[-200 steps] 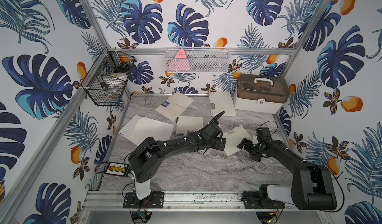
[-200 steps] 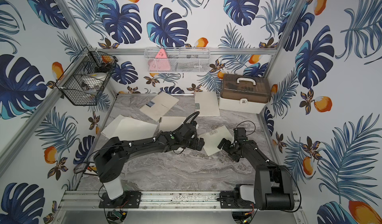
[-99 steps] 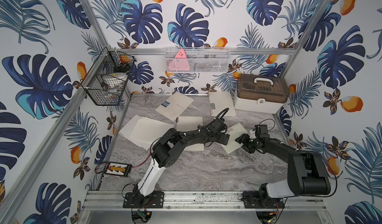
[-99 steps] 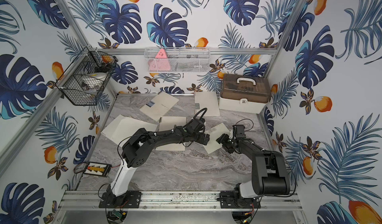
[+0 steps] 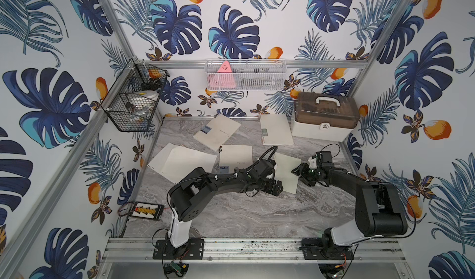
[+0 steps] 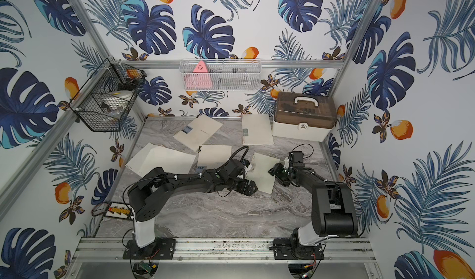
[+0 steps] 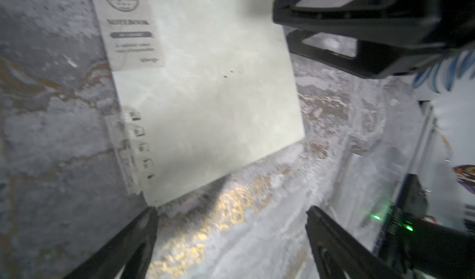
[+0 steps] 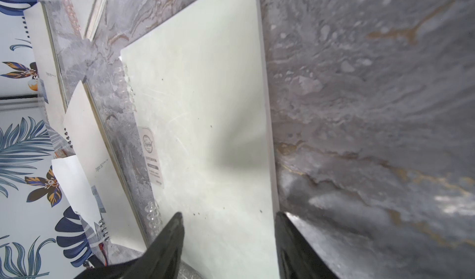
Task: Tear off pages from different notebooks
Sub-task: Move the notebook to the center of the board, then open the notebook at the center of the board.
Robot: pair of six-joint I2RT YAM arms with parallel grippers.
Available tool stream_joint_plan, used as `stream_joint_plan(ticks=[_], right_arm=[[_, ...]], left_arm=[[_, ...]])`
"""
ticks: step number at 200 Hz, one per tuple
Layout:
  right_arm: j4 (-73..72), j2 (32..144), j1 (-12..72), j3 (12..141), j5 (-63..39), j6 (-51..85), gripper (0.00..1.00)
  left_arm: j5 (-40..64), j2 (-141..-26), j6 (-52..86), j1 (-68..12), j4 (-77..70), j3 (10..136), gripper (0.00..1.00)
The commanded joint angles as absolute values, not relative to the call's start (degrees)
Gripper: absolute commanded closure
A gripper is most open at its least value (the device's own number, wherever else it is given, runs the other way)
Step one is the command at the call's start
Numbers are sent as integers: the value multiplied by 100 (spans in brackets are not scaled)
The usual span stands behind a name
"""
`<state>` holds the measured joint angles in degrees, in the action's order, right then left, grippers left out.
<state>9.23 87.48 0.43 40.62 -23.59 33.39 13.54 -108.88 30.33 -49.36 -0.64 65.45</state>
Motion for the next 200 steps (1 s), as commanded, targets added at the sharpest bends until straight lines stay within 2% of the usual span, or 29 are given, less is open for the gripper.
stream_joint_plan(ticks=[1, 22, 50, 83, 98, 144, 200], right_arm=[[864, 8796, 53, 4119, -2605, 3262, 51], [757, 8918, 53, 4174, -2832, 3272, 60], [711, 9033, 53, 4188, -2871, 3288, 60], [1018, 8955, 53, 4210, -2523, 3191, 51], [1205, 8865, 53, 4210, -2174, 3077, 50], [1189, 9000, 52, 4184, -2087, 3005, 56], [656, 8943, 53, 4074, -2637, 3220, 68]], left_arm=[[1534, -10580, 3277, -4931, -339, 6291, 5], [1336, -10381, 3235, -4922, 5, 6261, 4], [1012, -10403, 3270, -4701, 53, 6278, 1], [1194, -11128, 3321, -4380, 50, 6864, 2], [1175, -11353, 3286, -4377, 73, 7096, 2], [1436, -11733, 3487, -4412, -120, 7275, 4], [1622, -11685, 3657, -4533, -338, 7139, 7]])
